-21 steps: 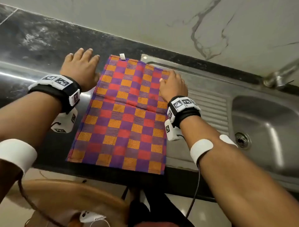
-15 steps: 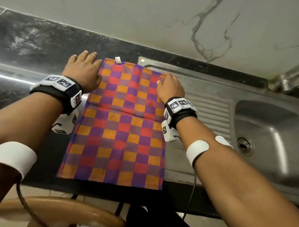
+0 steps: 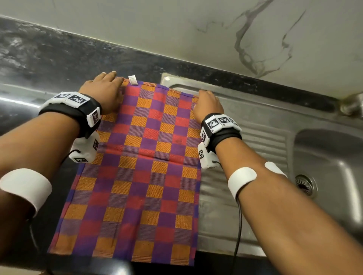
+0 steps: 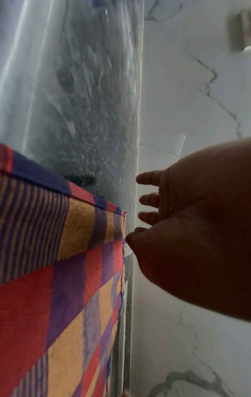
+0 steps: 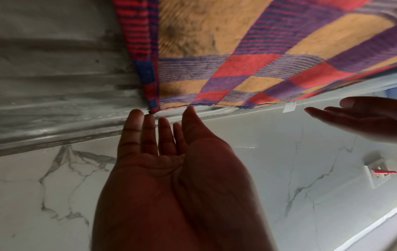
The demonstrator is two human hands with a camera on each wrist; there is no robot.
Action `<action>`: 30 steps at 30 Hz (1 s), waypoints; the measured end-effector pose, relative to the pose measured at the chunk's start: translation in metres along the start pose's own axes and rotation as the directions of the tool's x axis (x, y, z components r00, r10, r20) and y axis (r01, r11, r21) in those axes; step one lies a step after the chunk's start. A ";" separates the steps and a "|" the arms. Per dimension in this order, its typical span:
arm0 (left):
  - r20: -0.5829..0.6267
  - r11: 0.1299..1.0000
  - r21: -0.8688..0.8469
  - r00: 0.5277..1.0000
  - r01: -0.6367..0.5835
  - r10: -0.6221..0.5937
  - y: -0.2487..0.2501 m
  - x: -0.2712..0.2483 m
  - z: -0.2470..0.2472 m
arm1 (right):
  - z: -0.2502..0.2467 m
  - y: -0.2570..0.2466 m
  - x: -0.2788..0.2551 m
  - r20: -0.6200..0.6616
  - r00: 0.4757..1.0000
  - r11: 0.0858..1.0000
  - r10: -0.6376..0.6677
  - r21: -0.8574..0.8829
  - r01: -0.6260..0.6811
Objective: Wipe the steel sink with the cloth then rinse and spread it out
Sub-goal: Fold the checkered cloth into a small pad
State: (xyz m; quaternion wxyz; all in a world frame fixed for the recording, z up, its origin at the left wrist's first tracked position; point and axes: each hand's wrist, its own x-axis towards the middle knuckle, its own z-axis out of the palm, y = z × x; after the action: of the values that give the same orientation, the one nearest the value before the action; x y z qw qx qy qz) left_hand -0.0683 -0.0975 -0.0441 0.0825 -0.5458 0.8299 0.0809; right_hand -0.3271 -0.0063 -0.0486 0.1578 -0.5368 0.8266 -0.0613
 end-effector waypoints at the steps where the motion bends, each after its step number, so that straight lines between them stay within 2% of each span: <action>1: 0.013 1.000 -0.010 1.000 0.008 -0.008 0.000 0.005 0.002 | 0.001 0.001 0.003 0.013 1.000 1.000 0.000 -0.013 0.001; 5: 0.110 0.996 -0.045 0.991 0.076 -0.070 -0.005 0.023 0.005 | 0.006 0.005 0.014 0.065 0.998 0.998 -0.005 -0.056 0.009; 8: 0.112 0.994 -0.059 0.990 0.088 -0.081 -0.007 0.031 0.007 | 0.007 0.005 0.021 0.028 1.000 0.997 0.003 -0.072 -0.001; 12: 0.041 0.992 -0.040 0.992 0.119 -0.117 -0.005 0.036 0.000 | 0.007 0.006 0.030 0.006 1.000 0.997 0.015 -0.074 -0.015; 18: -0.050 0.983 -0.101 0.986 0.152 -0.158 -0.004 0.030 -0.016 | 0.000 0.005 0.037 -0.061 0.998 0.996 0.024 -0.090 -0.029; 23: -0.266 0.960 -0.199 0.933 0.195 -0.244 -0.003 0.027 -0.055 | -0.043 -0.004 0.043 -0.253 0.967 1.000 0.017 -0.003 -0.019; 26: -0.371 0.942 -0.298 0.890 0.155 -0.264 -0.005 0.028 -0.079 | -0.074 -0.015 0.040 -0.324 0.946 0.999 -0.018 0.020 0.026; 30: -0.411 0.868 -0.497 0.876 0.019 -0.254 -0.019 0.017 -0.095 | -0.102 -0.022 0.017 -0.387 0.920 0.994 -0.062 0.059 0.092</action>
State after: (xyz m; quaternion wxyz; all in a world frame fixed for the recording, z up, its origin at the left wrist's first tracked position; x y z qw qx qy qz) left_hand -0.0617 -0.1420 0.0437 -0.2494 -0.6113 0.7371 0.1444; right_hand -0.3476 -0.0383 0.0502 0.0104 -0.5402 0.8167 -0.2027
